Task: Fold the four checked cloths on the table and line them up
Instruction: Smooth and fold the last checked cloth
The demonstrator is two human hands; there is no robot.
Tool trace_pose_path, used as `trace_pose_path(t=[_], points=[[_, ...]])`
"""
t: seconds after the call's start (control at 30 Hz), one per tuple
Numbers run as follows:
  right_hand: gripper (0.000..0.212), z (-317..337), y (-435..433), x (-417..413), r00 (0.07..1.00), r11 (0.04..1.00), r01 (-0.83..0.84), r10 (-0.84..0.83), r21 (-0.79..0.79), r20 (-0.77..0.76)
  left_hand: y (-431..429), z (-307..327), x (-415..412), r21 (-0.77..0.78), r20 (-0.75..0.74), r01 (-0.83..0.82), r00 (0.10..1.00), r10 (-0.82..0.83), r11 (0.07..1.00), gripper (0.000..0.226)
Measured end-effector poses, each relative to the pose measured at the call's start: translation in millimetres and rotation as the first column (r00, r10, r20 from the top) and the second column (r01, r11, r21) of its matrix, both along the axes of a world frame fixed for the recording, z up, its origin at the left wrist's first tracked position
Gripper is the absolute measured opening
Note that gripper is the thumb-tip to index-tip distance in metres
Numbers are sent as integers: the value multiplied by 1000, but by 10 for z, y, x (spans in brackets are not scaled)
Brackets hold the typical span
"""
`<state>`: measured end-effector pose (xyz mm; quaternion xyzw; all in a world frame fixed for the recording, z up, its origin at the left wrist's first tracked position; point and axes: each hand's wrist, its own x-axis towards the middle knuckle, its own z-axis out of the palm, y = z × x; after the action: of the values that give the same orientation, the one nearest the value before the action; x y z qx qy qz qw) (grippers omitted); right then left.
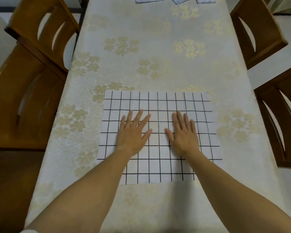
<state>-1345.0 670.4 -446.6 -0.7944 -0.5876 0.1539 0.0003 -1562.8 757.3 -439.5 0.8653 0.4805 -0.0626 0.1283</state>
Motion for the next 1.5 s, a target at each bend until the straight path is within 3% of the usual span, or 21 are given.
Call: trace_pose_path(t=[0.17, 0.23, 0.33, 0.4, 0.5, 0.7, 0.8, 0.93, 1.07, 1.2, 1.33, 1.5], points=[[81, 86, -19, 253, 995, 995, 96, -97, -9, -16, 88, 74, -80, -26, -2, -164, 986, 164, 986, 69], [81, 181, 139, 197, 993, 991, 118, -116, 71, -23, 173, 146, 57, 8, 39, -175, 984, 174, 985, 69], [67, 289, 568, -13, 999, 984, -28, 32, 178, -19, 374, 230, 426, -9, 113, -87, 990, 88, 996, 64], [64, 251, 824, -104, 995, 987, -87, 93, 138, -35, 517, 191, 581, -46, 70, -89, 993, 92, 995, 64], [66, 68, 884, 52, 997, 998, -57, 58, 25, -41, 667, 31, 448, -21, -18, -101, 995, 101, 995, 66], [69, 81, 795, 533, 1000, 999, -11, 13, -48, 25, 768, -7, 87, 0, -65, -208, 976, 207, 978, 72], [69, 257, 774, 294, 994, 1000, -2, 0, 20, 114, 666, 158, 174, 26, -16, -233, 972, 234, 972, 70], [64, 435, 399, -411, 997, 968, -82, 79, 238, 24, 69, 403, 297, 64, 122, -131, 985, 122, 989, 64], [63, 165, -152, -751, 997, 992, -65, 68, 105, -28, -418, 181, 2, -32, -4, -60, 998, 59, 998, 61], [64, 42, -421, -502, 996, 996, -87, 88, -22, 5, -383, 28, -353, -8, -41, -42, 998, 41, 999, 63], [70, 143, -517, -219, 998, 995, 57, -54, -80, 36, -406, 88, -564, 2, -74, -146, 987, 145, 989, 66], [66, 243, -486, -789, 999, 995, -40, 38, 87, 25, -722, 234, -284, 27, 85, -34, 996, 31, 999, 67]])
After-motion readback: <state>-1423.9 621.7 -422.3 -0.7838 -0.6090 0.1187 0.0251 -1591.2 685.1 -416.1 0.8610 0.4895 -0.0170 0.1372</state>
